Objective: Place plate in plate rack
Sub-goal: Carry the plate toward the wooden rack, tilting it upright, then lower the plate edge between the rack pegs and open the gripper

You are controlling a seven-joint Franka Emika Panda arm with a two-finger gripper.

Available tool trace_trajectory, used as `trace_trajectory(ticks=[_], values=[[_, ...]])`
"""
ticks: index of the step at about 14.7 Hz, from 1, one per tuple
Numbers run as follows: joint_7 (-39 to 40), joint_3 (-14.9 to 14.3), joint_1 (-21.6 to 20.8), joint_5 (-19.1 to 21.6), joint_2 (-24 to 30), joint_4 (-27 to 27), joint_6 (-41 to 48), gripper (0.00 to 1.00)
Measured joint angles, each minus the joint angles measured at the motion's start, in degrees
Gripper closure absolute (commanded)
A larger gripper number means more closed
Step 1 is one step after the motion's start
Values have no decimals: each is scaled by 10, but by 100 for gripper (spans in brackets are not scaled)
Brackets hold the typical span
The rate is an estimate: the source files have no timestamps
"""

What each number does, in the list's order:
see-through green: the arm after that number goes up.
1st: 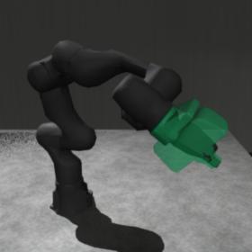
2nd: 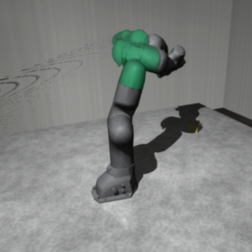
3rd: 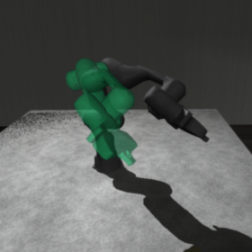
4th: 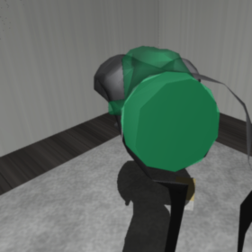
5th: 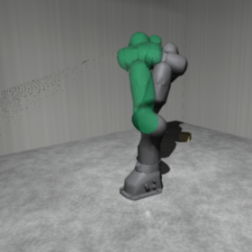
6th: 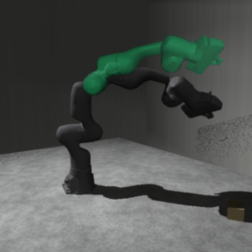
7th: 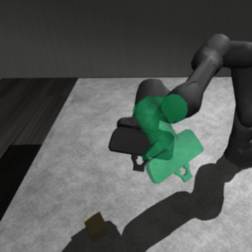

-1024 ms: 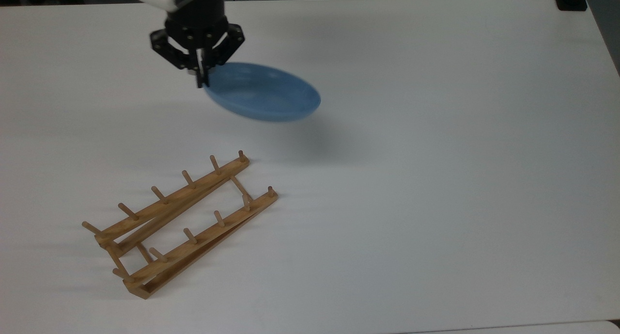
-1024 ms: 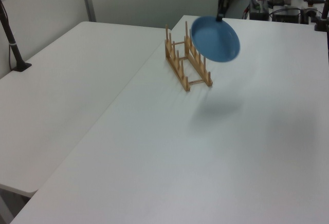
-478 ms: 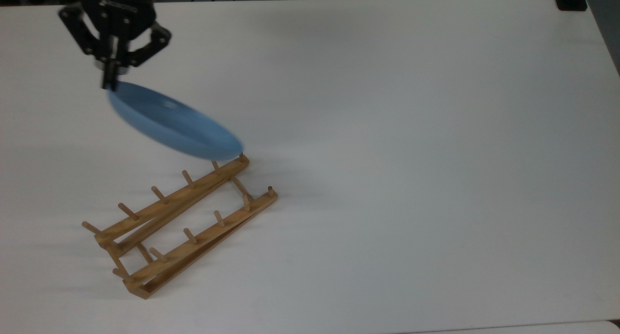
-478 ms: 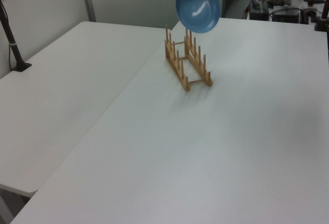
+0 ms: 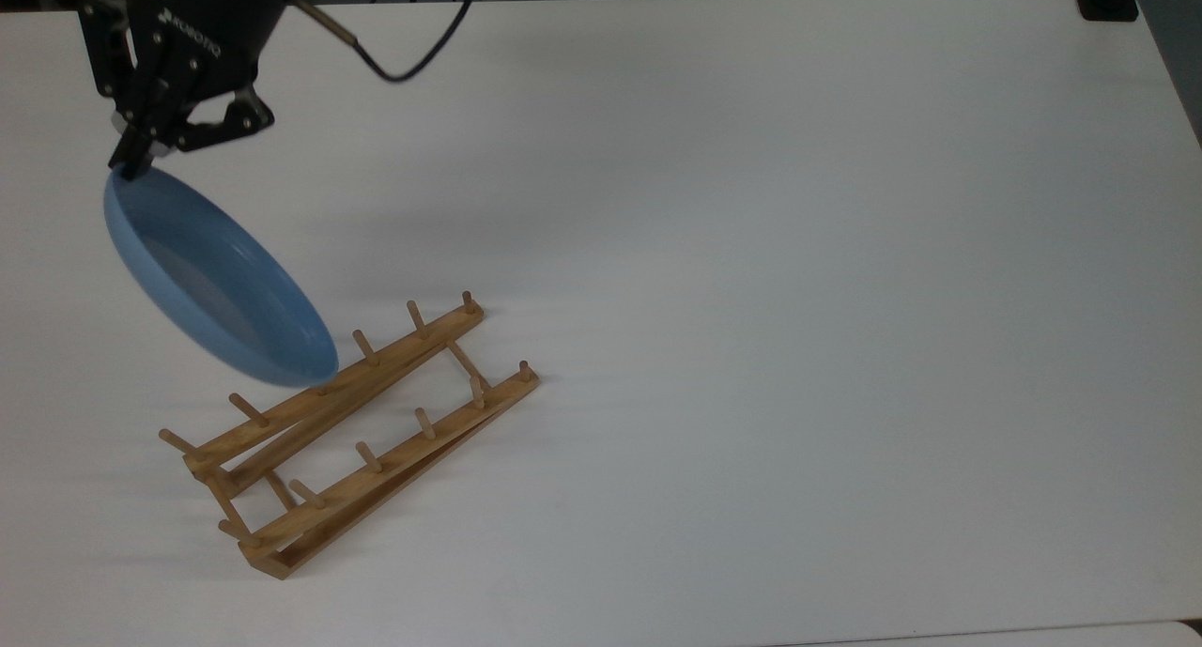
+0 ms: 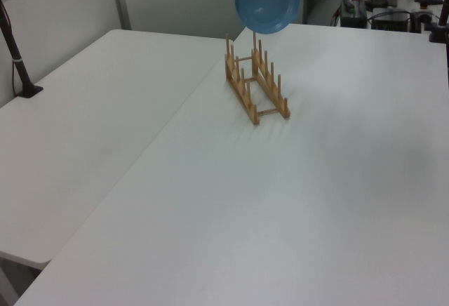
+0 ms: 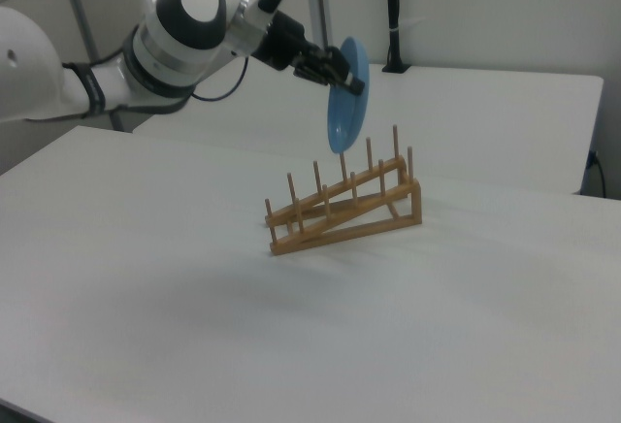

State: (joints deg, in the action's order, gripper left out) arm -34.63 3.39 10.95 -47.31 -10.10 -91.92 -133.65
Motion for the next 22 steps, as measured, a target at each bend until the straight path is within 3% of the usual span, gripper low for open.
trace_trajectory(ticks=[6, 13, 20, 22], values=[[-36, 0, -1, -25, -51, 5, -48, 100], [-40, -1, 0, -45, -85, 48, -55, 100], [-41, -2, 0, -84, -119, 51, -83, 100], [-41, -2, 0, -91, -122, 52, -83, 93]])
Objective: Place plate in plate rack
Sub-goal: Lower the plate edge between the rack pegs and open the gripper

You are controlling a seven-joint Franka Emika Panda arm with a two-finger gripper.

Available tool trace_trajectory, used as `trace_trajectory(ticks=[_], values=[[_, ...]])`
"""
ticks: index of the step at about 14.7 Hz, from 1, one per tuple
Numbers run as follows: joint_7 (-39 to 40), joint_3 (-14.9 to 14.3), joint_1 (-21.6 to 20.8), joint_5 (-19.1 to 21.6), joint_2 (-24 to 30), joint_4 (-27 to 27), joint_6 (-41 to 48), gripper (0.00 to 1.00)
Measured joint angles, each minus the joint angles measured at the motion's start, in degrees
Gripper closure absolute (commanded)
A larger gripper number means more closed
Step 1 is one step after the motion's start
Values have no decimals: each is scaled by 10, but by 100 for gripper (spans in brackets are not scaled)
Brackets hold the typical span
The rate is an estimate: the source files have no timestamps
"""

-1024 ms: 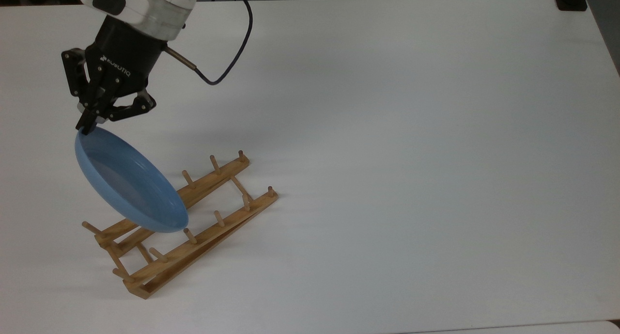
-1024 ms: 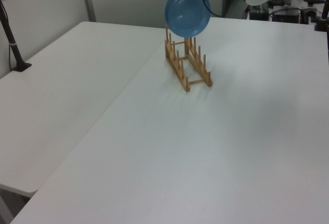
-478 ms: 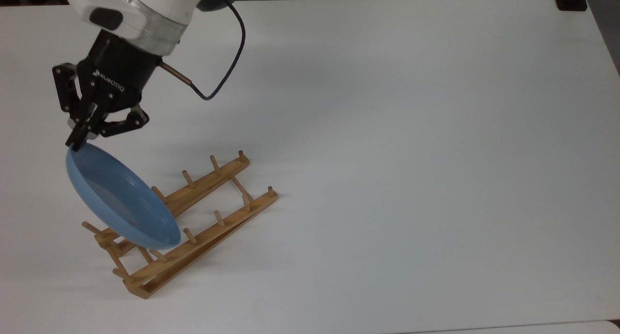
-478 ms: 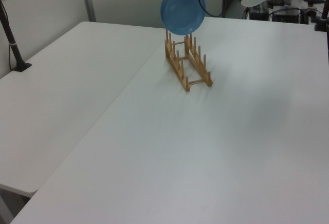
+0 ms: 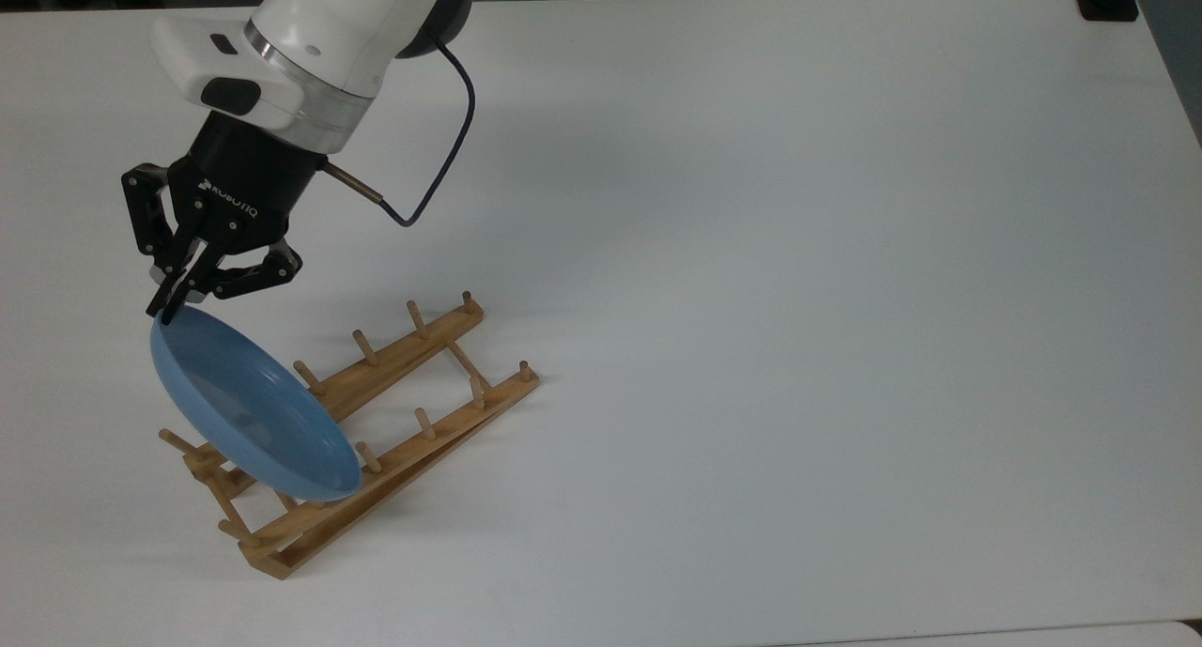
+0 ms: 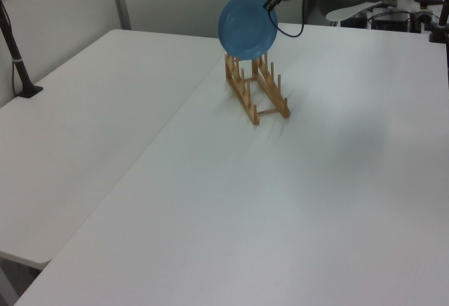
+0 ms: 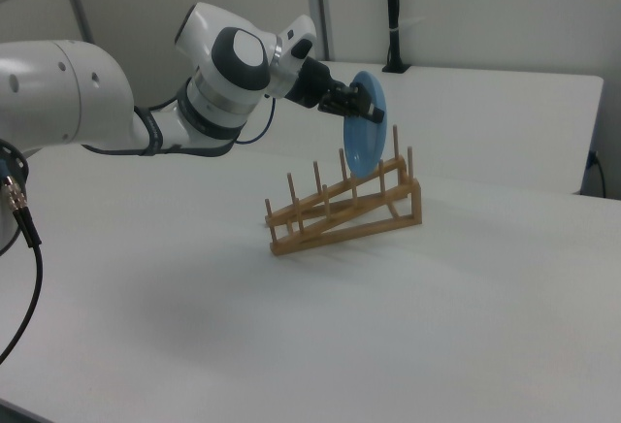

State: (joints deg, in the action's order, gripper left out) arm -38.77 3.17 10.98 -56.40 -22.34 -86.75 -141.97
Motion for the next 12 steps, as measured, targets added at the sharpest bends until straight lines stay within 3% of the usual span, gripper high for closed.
trace_trajectory(ticks=[3, 7, 12], values=[[-1, 0, 0, -12, -4, 0, -4, 83], [-4, 0, 0, -33, -6, 0, -13, 50], [-21, 0, 0, -33, -6, 3, -14, 46]])
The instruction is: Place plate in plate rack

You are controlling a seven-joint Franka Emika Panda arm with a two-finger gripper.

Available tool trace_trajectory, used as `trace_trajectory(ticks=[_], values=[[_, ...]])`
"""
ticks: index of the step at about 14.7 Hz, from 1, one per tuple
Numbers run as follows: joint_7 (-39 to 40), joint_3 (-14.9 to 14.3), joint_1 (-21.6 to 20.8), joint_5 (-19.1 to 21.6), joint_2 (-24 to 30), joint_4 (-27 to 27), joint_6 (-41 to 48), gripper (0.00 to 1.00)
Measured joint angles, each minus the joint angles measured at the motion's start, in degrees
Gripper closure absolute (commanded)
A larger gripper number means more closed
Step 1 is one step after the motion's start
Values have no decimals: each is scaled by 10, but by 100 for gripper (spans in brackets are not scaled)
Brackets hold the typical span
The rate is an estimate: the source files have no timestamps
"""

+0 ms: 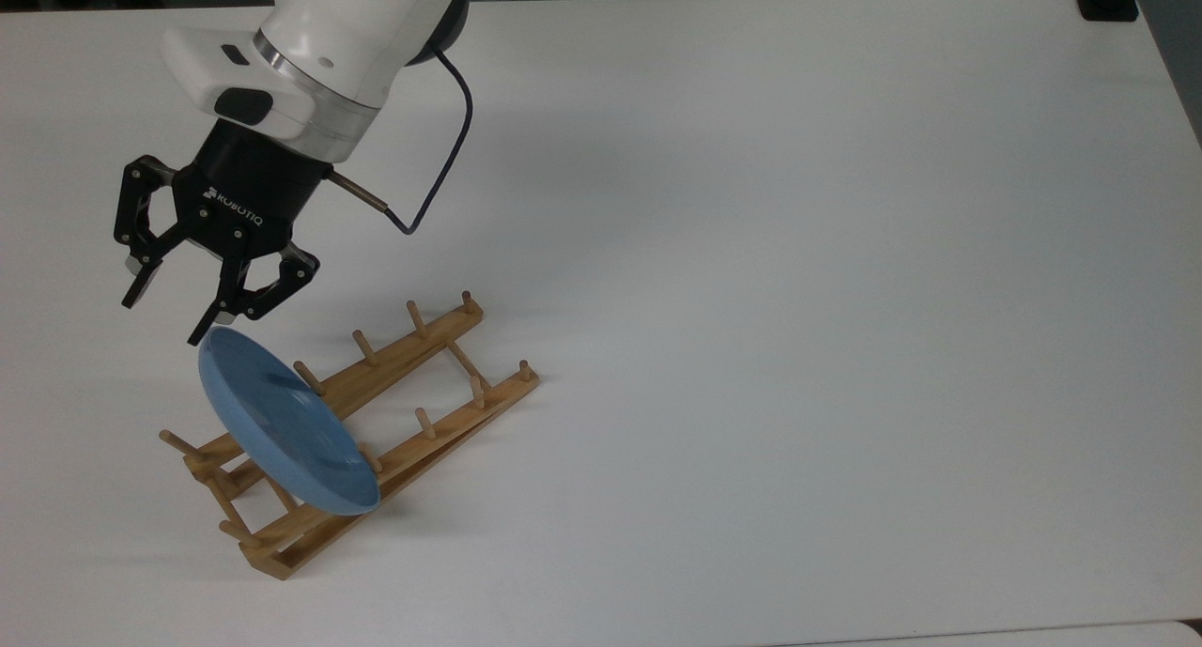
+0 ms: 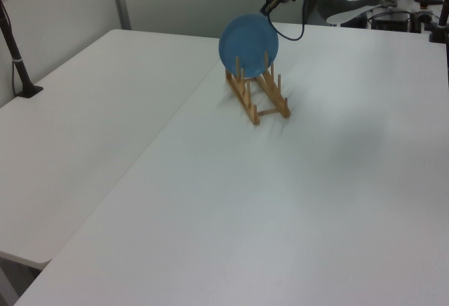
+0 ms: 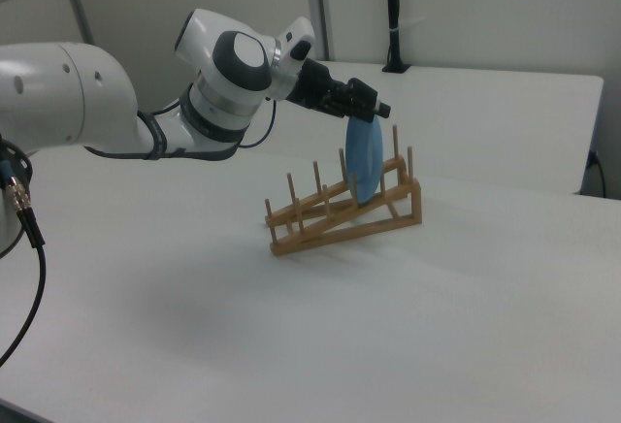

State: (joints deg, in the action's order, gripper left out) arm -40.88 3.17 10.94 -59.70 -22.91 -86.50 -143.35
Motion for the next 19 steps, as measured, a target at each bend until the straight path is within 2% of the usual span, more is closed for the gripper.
trace_trajectory(ticks=[4, 6, 7, 10, 11, 12, 13, 14, 16, 19], values=[[-48, 4, -4, 7, 8, 12, -1, 45], [-51, 6, -8, 44, 17, 13, -1, 41], [-51, 7, -13, 71, 22, 11, 1, 36], [-44, 9, -43, 181, 39, 1, 61, 30], [-30, 9, -56, 218, 43, -4, 88, 18], [-13, 10, -68, 253, 46, -8, 117, 11], [11, 10, -81, 291, 50, -11, 150, 9], [42, 11, -92, 330, 55, -12, 185, 0], [150, 11, -112, 416, 77, -12, 285, 0], [305, 9, -117, 500, 125, -12, 418, 0]])
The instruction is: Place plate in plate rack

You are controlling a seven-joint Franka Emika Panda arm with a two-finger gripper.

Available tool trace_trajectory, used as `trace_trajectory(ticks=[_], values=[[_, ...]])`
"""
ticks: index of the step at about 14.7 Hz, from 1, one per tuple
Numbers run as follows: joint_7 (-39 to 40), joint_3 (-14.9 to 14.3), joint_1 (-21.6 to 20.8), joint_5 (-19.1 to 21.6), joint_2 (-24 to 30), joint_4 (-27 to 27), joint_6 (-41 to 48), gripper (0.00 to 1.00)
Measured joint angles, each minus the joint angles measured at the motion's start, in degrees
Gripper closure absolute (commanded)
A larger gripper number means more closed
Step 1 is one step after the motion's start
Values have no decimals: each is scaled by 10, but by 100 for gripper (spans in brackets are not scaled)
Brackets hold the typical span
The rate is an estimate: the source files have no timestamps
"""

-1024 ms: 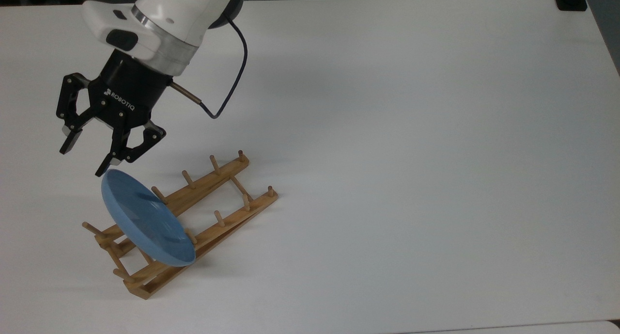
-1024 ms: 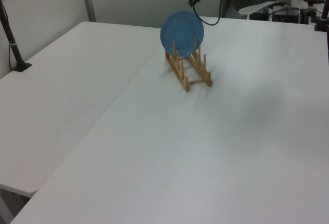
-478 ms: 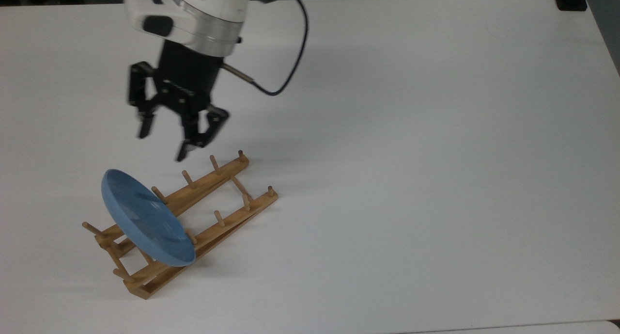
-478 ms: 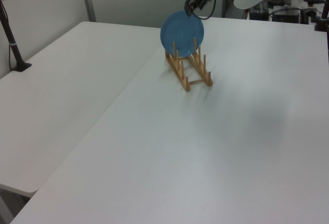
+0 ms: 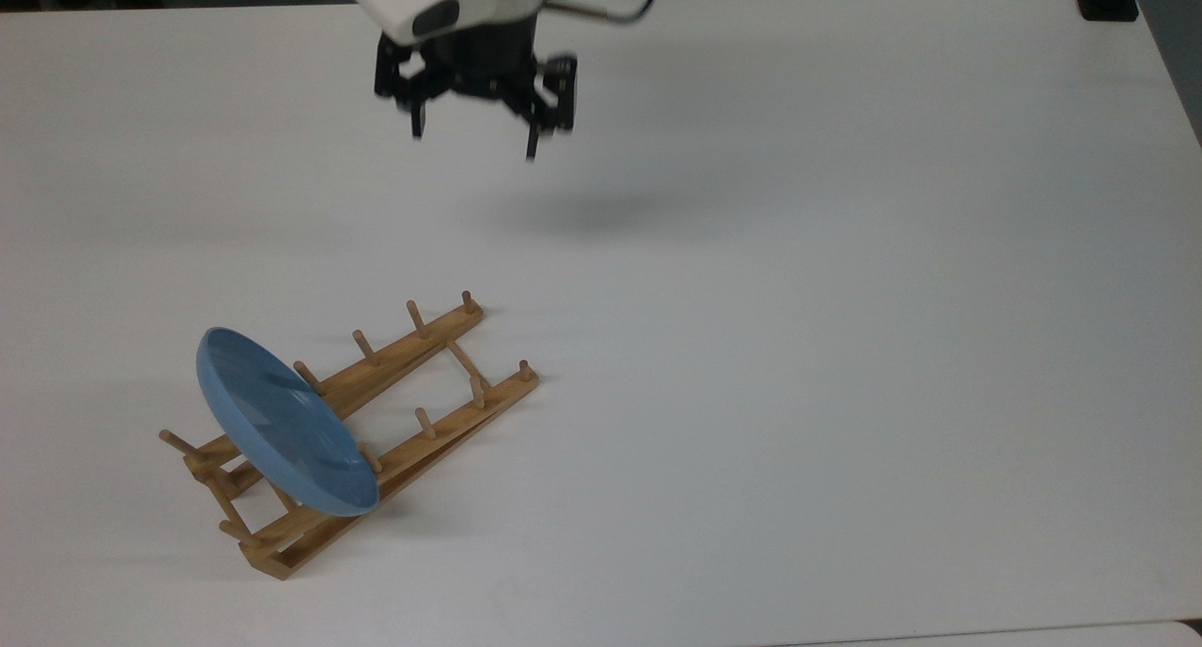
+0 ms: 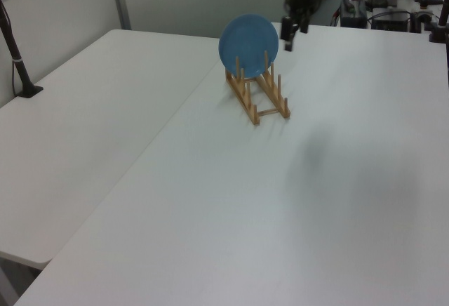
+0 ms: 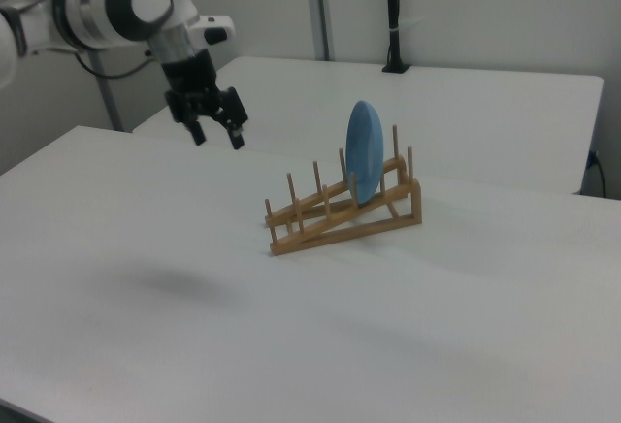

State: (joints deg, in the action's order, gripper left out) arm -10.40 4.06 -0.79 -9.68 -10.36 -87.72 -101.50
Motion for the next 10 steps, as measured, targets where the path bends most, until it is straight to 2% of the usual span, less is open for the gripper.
trace_trajectory(ticks=[2, 5, 7, 10], values=[[78, -15, 1, 57, 33, -1, 56, 0], [131, -56, 6, 121, 79, -10, 86, 0], [138, -69, 7, 130, 103, -29, 88, 0], [134, -69, 6, 131, 112, -44, 88, 0]])
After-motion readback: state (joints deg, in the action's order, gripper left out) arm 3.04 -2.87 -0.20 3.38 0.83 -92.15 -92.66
